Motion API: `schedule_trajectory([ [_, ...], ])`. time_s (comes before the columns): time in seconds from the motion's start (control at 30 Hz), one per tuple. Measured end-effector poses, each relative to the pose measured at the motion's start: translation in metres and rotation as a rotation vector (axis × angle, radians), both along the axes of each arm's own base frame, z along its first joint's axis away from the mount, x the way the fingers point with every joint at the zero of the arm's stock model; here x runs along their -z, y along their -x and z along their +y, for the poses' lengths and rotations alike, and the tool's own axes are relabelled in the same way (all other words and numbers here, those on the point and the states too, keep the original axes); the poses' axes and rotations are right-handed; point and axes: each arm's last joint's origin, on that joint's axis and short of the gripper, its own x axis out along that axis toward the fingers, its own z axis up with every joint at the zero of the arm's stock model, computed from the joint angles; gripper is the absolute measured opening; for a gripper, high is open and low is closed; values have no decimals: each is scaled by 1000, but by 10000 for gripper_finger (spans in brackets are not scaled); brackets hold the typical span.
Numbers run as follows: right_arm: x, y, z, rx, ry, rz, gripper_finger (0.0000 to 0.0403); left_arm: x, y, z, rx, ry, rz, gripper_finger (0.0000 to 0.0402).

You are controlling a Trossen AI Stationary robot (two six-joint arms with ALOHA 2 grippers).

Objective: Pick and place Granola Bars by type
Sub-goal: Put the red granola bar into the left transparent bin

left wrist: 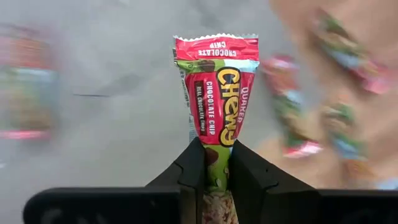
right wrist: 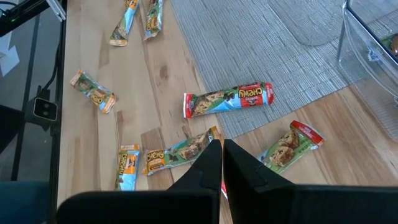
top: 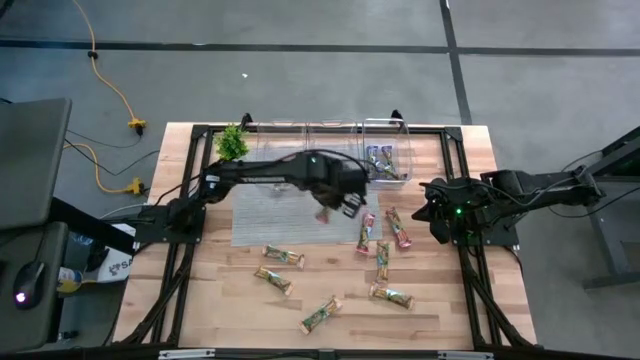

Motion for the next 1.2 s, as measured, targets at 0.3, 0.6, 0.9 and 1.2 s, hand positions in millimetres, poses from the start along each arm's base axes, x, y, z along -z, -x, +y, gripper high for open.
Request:
schedule_trajectory([
  [0.3,0,0,0,-7,9,-1,0,-10,51,77,-175,-199,185,50],
  [0.6,0,0,0,-13,11,-1,0,26,82,155,-224,-79,343,50],
  [0.9,0,0,0,-4,19,-2,0,43,80,168,-108,-23,306,96],
  [1.2,0,0,0,0,20,-2,0,43,80,168,-100,-19,304,210],
])
